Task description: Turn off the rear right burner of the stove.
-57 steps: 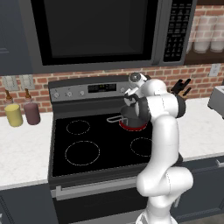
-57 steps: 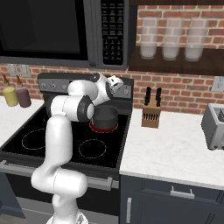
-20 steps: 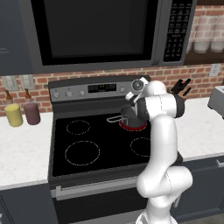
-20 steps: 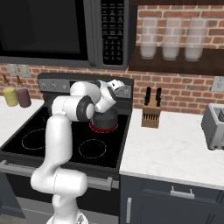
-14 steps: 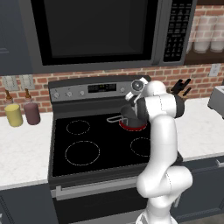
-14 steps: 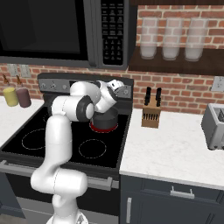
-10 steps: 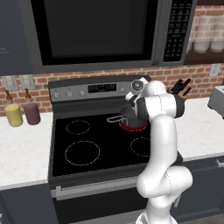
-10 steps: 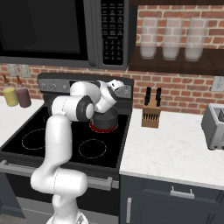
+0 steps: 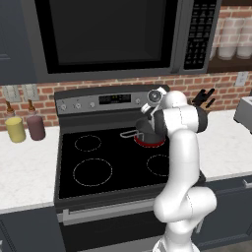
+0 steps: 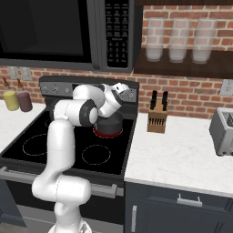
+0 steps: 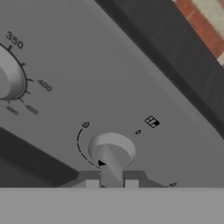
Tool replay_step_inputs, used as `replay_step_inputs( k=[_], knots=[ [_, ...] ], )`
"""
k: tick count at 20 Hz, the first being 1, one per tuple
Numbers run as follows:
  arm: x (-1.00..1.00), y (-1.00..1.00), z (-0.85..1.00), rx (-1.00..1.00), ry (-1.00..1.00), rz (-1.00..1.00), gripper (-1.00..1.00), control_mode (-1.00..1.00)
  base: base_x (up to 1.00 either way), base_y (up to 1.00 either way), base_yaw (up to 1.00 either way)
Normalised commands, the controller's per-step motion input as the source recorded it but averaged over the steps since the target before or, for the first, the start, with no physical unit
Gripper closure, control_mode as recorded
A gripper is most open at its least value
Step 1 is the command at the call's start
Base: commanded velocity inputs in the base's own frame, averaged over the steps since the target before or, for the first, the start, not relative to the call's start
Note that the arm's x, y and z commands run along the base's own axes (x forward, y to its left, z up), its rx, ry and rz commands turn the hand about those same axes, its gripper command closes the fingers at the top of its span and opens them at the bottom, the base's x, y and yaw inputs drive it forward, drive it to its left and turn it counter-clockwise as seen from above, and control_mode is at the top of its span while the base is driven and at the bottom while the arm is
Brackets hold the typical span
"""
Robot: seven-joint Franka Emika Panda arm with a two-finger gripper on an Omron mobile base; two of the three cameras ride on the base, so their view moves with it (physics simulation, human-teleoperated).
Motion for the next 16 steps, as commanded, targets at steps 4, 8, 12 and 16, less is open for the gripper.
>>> replay_step_inputs(
  k=[4,8,12,16],
  knots=[
    [0.00,0.00,0.00,0.00,0.00,0.00,1.00,-1.00,0.00,0.00,0.00],
    [0.00,0.00,0.00,0.00,-0.03,0.00,1.00,-1.00,0.00,0.00,0.00],
    [0.00,-0.02,0.00,0.01,-0.02,0.00,1.00,-1.00,0.00,0.00,0.00],
    [0.00,0.00,0.00,0.01,0.00,0.00,1.00,-1.00,0.00,0.00,0.00]
  ],
)
